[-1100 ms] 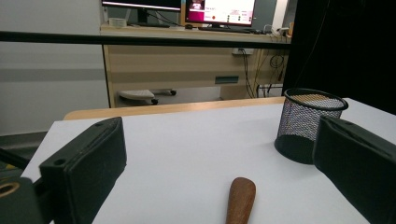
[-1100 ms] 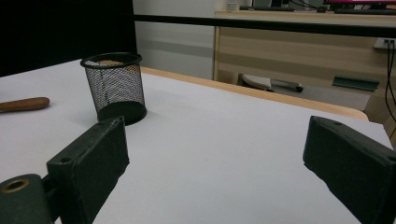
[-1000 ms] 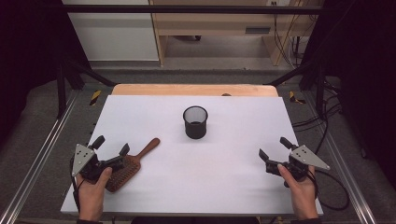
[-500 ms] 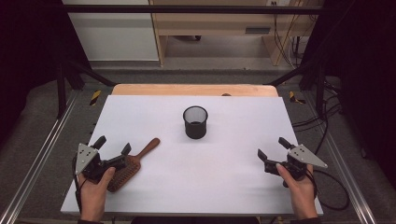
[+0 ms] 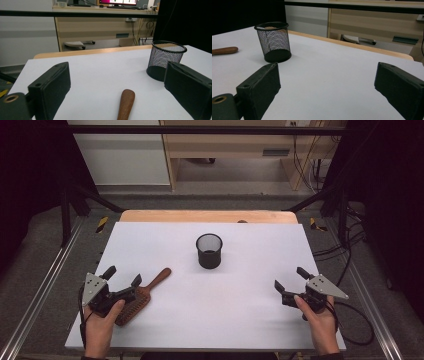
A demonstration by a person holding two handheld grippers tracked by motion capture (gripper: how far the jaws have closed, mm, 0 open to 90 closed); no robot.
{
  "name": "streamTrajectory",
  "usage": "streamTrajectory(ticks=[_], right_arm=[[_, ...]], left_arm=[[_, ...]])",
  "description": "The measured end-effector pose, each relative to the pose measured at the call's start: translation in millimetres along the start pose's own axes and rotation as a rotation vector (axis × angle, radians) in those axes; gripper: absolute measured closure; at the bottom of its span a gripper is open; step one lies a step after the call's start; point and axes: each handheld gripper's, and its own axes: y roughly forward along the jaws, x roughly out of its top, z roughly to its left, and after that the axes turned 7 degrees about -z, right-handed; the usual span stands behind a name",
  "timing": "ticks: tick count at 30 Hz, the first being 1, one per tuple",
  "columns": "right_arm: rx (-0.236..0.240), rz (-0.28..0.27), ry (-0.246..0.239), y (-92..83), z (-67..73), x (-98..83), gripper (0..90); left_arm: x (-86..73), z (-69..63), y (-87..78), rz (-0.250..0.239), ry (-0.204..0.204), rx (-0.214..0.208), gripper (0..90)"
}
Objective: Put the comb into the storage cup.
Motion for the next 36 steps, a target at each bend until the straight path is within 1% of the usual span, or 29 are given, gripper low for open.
streamTrajectory(ticks=[3, 5, 6, 7, 10, 12, 14, 15, 18, 20, 21, 22, 23, 24, 26, 28, 30, 31, 32, 33, 34, 35, 36], right_arm=[[0.000, 0.001, -0.004, 0.2, 0.1, -0.1, 6.6], [-0.001, 0.002, -0.003, 0.2, 0.0, -0.1, 6.6], [-0.001, 0.002, -0.003, 0.2, 0.0, -0.1, 6.6], [-0.002, 0.003, -0.004, 0.3, 0.1, -0.1, 6.7], [0.001, 0.004, -0.009, 0.4, 0.1, -0.2, 6.8], [0.001, 0.002, -0.010, 0.2, 0.2, 0.1, 6.8], [0.000, 0.001, -0.007, 0.1, 0.3, 0.1, 6.9], [0.000, 0.000, -0.007, 0.1, 0.2, 0.2, 6.9], [0.001, 0.001, -0.007, 0.2, 0.3, 0.2, 6.9], [0.001, 0.001, -0.007, 0.1, 0.2, 0.2, 6.9], [0.000, 0.002, -0.008, 0.0, 0.1, 0.2, 7.0], [0.000, 0.002, -0.008, 0.0, 0.1, 0.2, 7.0], [0.000, 0.003, -0.008, 0.0, 0.1, 0.1, 7.0], [0.000, 0.003, -0.009, 0.0, 0.2, 0.2, 7.0], [-0.001, 0.003, -0.011, -0.2, 0.2, 0.2, 7.0], [-0.001, 0.004, -0.010, -0.2, 0.1, 0.2, 7.0], [-0.001, 0.003, -0.007, -0.2, 0.1, 0.2, 7.0], [-0.002, 0.003, -0.006, -0.2, -0.1, 0.2, 7.0], [-0.002, 0.003, -0.006, -0.2, -0.1, 0.2, 7.0], [-0.002, 0.003, -0.008, -0.3, 0.0, 0.3, 7.0], [-0.002, 0.004, -0.008, -0.3, 0.1, 0.3, 7.0], [-0.002, 0.004, -0.010, -0.6, 0.1, 0.3, 7.0], [-0.002, 0.002, -0.009, -0.7, 0.3, 0.4, 7.0]], left_arm=[[1.2, -0.2, 0.7, 0.013, -0.005, -0.006, 11.4], [1.7, -1.1, 1.2, 0.023, -0.005, -0.019, 16.6], [1.7, -1.1, 1.2, 0.023, -0.005, -0.019, 18.6], [1.7, -2.3, 1.9, 0.034, -0.007, -0.025, 20.8], [1.5, -3.4, 2.5, 0.038, -0.008, -0.028, 27.0], [1.6, -3.8, 2.7, 0.043, -0.010, -0.038, 30.7], [1.5, -3.8, 2.6, 0.044, -0.012, -0.041, 36.0], [1.5, -3.9, 2.4, 0.049, -0.013, -0.051, 39.0], [1.8, -5.1, 3.0, 0.058, -0.015, -0.059, 44.9], [1.9, -5.7, 3.7, 0.065, -0.015, -0.061, 50.5], [1.8, -7.6, 6.1, 0.077, -0.022, -0.050, 52.5], [1.8, -7.6, 6.1, 0.077, -0.022, -0.050, 55.1], [1.9, -10.5, 9.0, 0.088, -0.025, -0.057, 58.1], [1.9, -11.6, 10.0, 0.091, -0.020, -0.054, 59.5], [2.1, -14.4, 12.5, 0.098, -0.025, -0.047, 62.9], [2.7, -16.6, 15.1, 0.104, -0.028, -0.036, 68.3], [2.7, -17.5, 16.9, 0.110, -0.029, -0.033, 72.2], [2.5, -19.0, 22.8, 0.128, -0.028, -0.027, 75.9], [2.5, -19.0, 22.8, 0.128, -0.028, -0.027, 77.4], [2.8, -20.6, 29.5, 0.140, -0.037, -0.027, 79.5], [2.8, -20.6, 29.5, 0.140, -0.037, -0.027, 80.9], [3.8, -24.1, 37.2, 0.149, -0.029, -0.024, 82.6], [4.3, -26.0, 41.2, 0.156, -0.027, -0.020, 83.6]])
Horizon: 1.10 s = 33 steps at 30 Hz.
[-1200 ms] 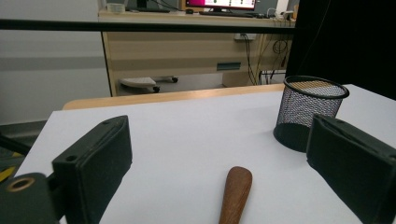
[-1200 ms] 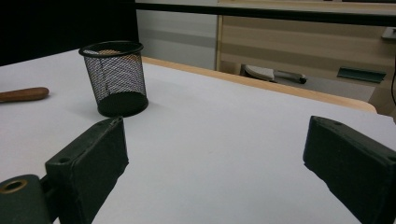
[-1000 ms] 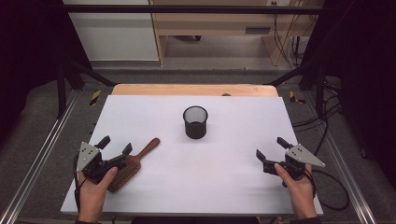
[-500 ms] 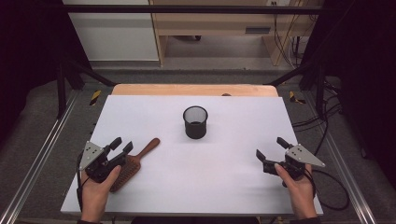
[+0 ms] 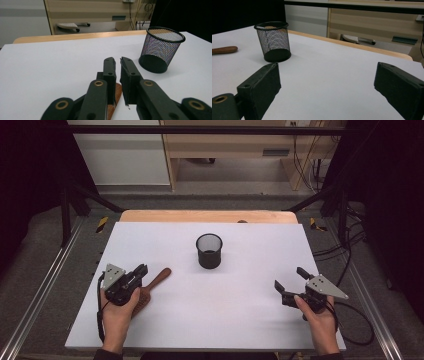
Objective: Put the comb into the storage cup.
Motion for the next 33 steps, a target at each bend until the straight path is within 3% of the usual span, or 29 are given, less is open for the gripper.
streamTrajectory(ticks=[4, 6, 11, 13, 19, 27, 30, 33], right_arm=[[-0.001, -0.003, 0.005, -0.7, -0.8, 0.3, 7.0], [-0.001, -0.006, 0.007, -1.0, -1.1, 0.5, 7.0], [0.003, -0.011, 0.012, -1.3, -0.5, 1.2, 7.1], [0.006, -0.011, 0.009, -1.0, -0.4, 1.3, 7.1], [0.011, -0.017, 0.009, -1.6, -0.6, 1.9, 7.1], [0.022, -0.017, 0.009, -0.6, 1.1, 2.1, 7.0], [0.022, -0.017, 0.009, -0.7, 1.2, 2.2, 7.1], [0.024, -0.019, 0.011, -1.2, 1.3, 2.4, 7.0]], left_arm=[[2.0, -6.3, 12.6, 0.019, -0.004, -0.003, 88.9], [2.6, -10.1, 24.0, 0.053, 0.004, -0.012, 89.6], [2.4, -9.9, 33.2, 0.082, -0.040, -0.013, 89.9], [3.6, -10.1, 39.3, 0.108, -0.010, 0.009, 90.0], [7.4, -7.0, 53.7, 0.209, 0.010, 0.020, 90.0], [11.6, -6.3, 72.5, 0.293, 0.060, 0.022, 90.0], [13.4, -4.8, 75.8, 0.309, 0.054, 0.018, 90.0], [16.1, -1.1, 82.0, 0.354, 0.079, 0.035, 90.0]])
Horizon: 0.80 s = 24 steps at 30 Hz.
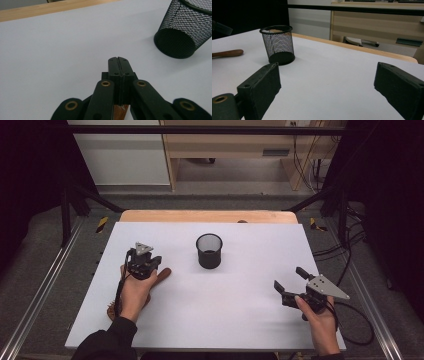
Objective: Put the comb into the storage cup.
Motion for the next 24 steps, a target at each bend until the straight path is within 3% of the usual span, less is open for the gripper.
streamTrajectory(ticks=[5, 12, 24], right_arm=[[0.002, 0.000, 0.000, 0.2, 0.2, 0.0, 7.0], [0.006, -0.001, 0.001, -0.4, 0.6, 0.6, 7.0], [0.013, -0.004, 0.002, -0.8, 1.7, 1.3, 7.0]], left_arm=[[-0.9, 3.8, 7.4, 0.044, 0.005, 0.010, 90.0], [-7.5, 5.5, 25.8, 0.149, 0.026, 0.010, 90.0], [-9.9, 7.6, 43.3, 0.255, 0.024, -0.002, 90.0]])
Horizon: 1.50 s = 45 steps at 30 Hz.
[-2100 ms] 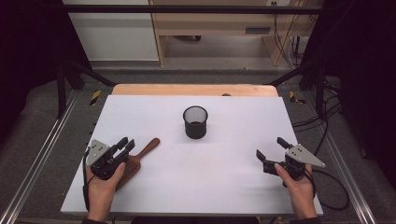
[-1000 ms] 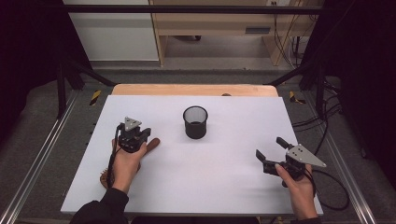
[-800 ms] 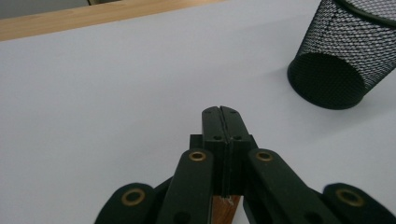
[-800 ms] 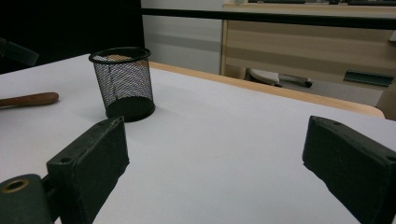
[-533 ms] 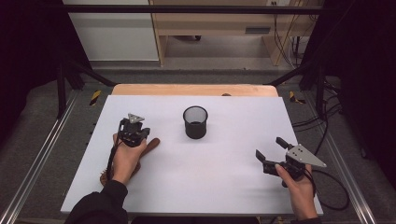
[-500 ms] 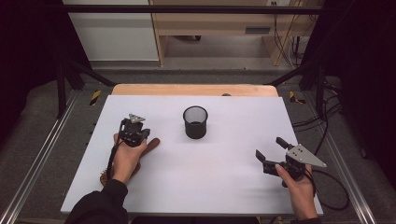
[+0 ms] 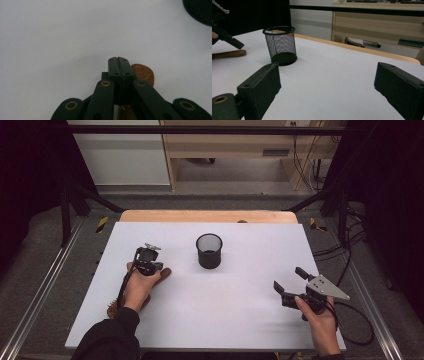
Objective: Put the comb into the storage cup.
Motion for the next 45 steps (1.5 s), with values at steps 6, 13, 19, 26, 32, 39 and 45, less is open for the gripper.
streamTrajectory(ticks=[6, 13, 19, 26, 32, 39, 45], right_arm=[[0.002, 0.000, -0.004, -0.1, 0.6, 0.3, 7.0], [0.003, -0.001, -0.004, -0.5, 0.8, 0.6, 7.0], [0.007, 0.003, -0.009, -0.2, 2.0, 0.6, 7.0], [0.008, 0.004, -0.011, -0.1, 2.7, 0.5, 7.0], [0.009, 0.002, -0.013, -0.5, 3.3, 0.8, 7.0], [0.014, 0.005, -0.016, 0.0, 4.4, 0.8, 7.0], [0.016, 0.005, -0.019, -0.1, 5.2, 1.2, 7.0]], left_arm=[[-0.2, -3.2, 4.2, 0.039, 0.007, -0.013, 90.0], [-3.0, -15.7, 3.8, 0.053, 0.036, -0.053, 90.0], [-8.2, -30.9, -0.3, 0.043, 0.059, -0.091, 90.0], [-14.0, -44.6, -7.0, 0.033, 0.081, -0.121, 90.0], [-21.1, -51.3, -11.8, 0.023, 0.082, -0.145, 90.0], [-30.9, -56.1, -20.1, 0.008, 0.091, -0.161, 90.0], [-40.9, -60.8, -27.7, -0.016, 0.094, -0.176, 90.0]])
